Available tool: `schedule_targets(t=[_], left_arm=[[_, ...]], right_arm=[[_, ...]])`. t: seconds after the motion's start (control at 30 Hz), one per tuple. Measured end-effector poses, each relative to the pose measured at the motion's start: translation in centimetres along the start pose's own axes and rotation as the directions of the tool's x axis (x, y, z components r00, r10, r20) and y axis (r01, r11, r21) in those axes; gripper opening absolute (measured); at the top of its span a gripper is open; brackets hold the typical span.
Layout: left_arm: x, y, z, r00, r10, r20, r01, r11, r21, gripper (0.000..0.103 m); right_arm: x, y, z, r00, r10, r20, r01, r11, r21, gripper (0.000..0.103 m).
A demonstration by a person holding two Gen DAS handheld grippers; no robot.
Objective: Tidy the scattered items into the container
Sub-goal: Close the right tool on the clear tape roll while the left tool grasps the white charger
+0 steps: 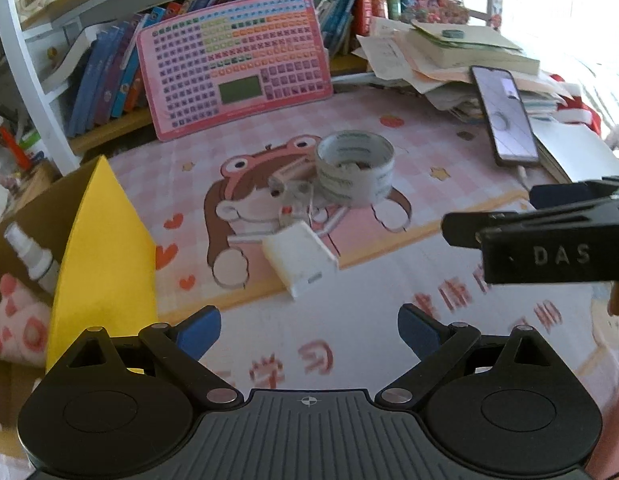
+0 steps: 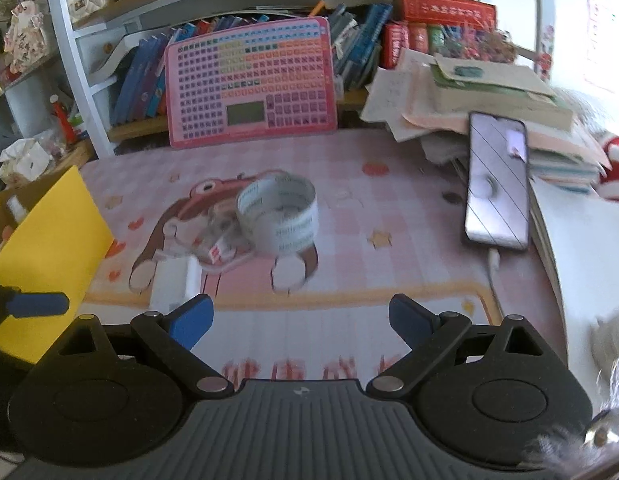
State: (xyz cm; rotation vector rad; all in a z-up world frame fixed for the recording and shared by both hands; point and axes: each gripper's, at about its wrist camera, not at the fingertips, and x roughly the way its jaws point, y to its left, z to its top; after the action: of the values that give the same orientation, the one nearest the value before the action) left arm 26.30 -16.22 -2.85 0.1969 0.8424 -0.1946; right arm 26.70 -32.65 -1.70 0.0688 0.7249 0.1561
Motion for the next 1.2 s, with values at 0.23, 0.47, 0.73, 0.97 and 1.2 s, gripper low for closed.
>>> schedule_targets(t=[0.23, 0.47, 0.73, 0.97, 1.2], left_arm=[[3.2, 0.2, 2.0, 0.999, 0.041, -0.023, -0.042, 0.997, -0.07, 0.095], [6.3, 0.8, 3.2, 0.997, 0.064, -0.053, -0.071, 0.988, -0.14, 0.092], [8.5, 1.0, 3.7, 0.995, 0.056, -0.086, -0.07, 0.984, -0.166, 0.074], [9.6, 1.4, 3.6, 0.995, 0.046, -0.089, -0.063, 0.978, -0.197, 0.061], [9.3, 1.7, 3.9, 0.996, 0.019, -0.093, -0.039, 0.976, -0.216, 0.046]], right_arm=[[4.4, 0.3, 3.4, 0.999, 0.037, -0.003, -0.037, 0.997, -0.068, 0.095], [9.3, 1.1, 5.2, 0.998, 0.052, -0.048, -0.058, 0.987, -0.149, 0.096], [12.6, 1.9, 5.9, 0.997, 0.057, -0.054, -0.067, 0.979, -0.195, 0.096], [15.1, 1.8, 6.2, 0.996, 0.053, -0.075, -0.067, 0.979, -0.193, 0.092], [13.9, 1.2, 6.1, 0.994, 0.091, -0.065, -0.103, 0.973, -0.209, 0.082]])
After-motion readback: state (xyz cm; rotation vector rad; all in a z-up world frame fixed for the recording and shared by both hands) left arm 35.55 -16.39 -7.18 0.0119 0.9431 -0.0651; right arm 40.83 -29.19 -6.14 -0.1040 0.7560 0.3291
